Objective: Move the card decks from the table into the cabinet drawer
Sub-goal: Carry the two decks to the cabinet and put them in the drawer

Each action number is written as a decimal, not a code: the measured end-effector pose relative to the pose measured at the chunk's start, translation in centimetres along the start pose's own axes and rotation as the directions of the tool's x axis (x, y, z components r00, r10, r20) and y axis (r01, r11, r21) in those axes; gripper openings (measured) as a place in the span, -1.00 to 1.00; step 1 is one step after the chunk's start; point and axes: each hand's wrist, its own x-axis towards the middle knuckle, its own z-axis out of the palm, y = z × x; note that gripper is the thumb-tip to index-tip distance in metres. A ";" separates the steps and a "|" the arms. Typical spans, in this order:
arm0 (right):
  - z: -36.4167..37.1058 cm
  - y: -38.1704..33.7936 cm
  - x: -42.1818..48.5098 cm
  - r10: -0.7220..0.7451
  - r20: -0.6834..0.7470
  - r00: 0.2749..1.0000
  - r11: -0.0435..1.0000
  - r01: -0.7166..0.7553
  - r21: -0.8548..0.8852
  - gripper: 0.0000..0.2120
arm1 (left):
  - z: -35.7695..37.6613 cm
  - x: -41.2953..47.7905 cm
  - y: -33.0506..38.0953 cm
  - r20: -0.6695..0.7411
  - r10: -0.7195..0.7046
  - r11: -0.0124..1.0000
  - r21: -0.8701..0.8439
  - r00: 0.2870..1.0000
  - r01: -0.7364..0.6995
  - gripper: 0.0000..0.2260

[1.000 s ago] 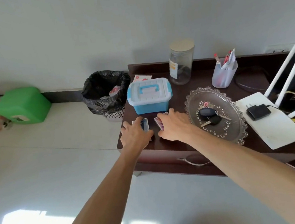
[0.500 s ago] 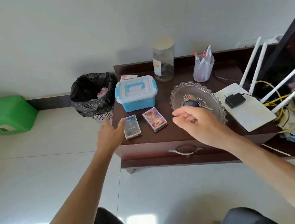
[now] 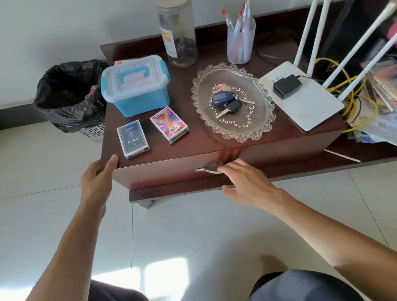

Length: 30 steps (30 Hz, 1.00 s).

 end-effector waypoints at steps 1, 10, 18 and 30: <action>0.2 -0.1 0.1 0.002 -0.007 1.000 0.999 -0.002 -0.038 -0.53 | 0.0 0.1 0.0 -0.003 -0.003 1.000 0.007 1.000 0.003 -0.46; 0.8 -1.7 -1.0 0.051 -0.022 0.998 0.993 -0.053 -0.109 -0.57 | -1.2 0.7 1.3 0.133 -0.099 0.995 0.011 0.986 0.098 -0.50; 1.8 -2.9 -5.8 0.007 -0.010 1.000 0.997 -0.008 -0.074 -0.61 | -1.6 0.5 2.0 0.234 -0.142 0.989 -0.001 0.962 0.146 -0.49; 4.1 -4.7 -13.6 0.014 0.121 0.993 1.000 -0.010 -0.029 -0.52 | -1.0 0.0 1.5 0.154 -0.120 0.992 -0.016 0.981 0.124 -0.51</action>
